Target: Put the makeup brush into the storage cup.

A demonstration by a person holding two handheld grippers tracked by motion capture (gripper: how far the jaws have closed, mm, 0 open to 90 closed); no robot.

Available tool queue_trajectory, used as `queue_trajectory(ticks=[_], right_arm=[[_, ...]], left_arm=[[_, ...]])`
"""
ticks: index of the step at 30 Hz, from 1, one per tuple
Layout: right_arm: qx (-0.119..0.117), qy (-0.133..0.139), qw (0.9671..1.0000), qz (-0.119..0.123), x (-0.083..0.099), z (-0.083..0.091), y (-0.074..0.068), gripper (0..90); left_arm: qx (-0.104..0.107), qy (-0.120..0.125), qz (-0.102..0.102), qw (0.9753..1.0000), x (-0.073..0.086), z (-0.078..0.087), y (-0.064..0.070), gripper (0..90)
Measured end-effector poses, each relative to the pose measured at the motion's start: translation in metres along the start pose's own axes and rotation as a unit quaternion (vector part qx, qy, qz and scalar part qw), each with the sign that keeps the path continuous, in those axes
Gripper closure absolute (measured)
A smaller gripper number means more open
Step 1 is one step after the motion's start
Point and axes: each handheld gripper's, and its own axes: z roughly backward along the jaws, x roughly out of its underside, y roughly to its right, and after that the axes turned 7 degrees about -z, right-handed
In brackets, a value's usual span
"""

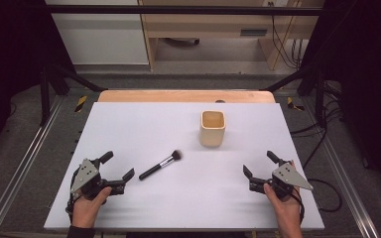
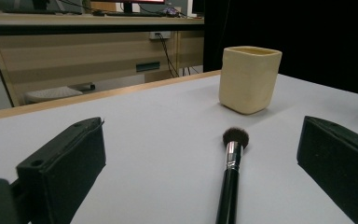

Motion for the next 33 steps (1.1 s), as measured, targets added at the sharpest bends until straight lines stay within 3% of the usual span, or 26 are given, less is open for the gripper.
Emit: queue_trajectory(ticks=[7,11,17,21,29,33], right_arm=[[0.001,-0.001,1.0000,0.004,0.003,0.001,0.001,4.6],[0.003,-0.001,1.0000,0.002,0.003,0.001,0.002,4.6],[0.003,-0.002,1.0000,-0.001,0.003,0.002,0.003,4.3],[0.003,-0.003,1.0000,0.000,0.003,0.002,0.003,4.1],[0.004,-0.006,1.0000,-0.002,0.003,0.002,0.003,4.0],[0.004,-0.007,1.0000,-0.004,0.003,0.002,0.003,4.0]], left_arm=[[0.001,-0.008,0.003,1.0000,-0.001,0.001,0.000,1.2],[0.010,-0.032,-0.001,0.9994,-0.008,-0.003,0.002,1.5],[0.039,-0.084,-0.026,0.9954,-0.020,-0.014,0.010,1.6],[0.061,-0.128,-0.037,0.9892,-0.025,-0.021,0.011,1.6],[0.081,-0.191,-0.060,0.9764,-0.037,-0.034,0.012,1.7],[0.093,-0.224,-0.075,0.9672,-0.041,-0.042,0.015,2.1]])
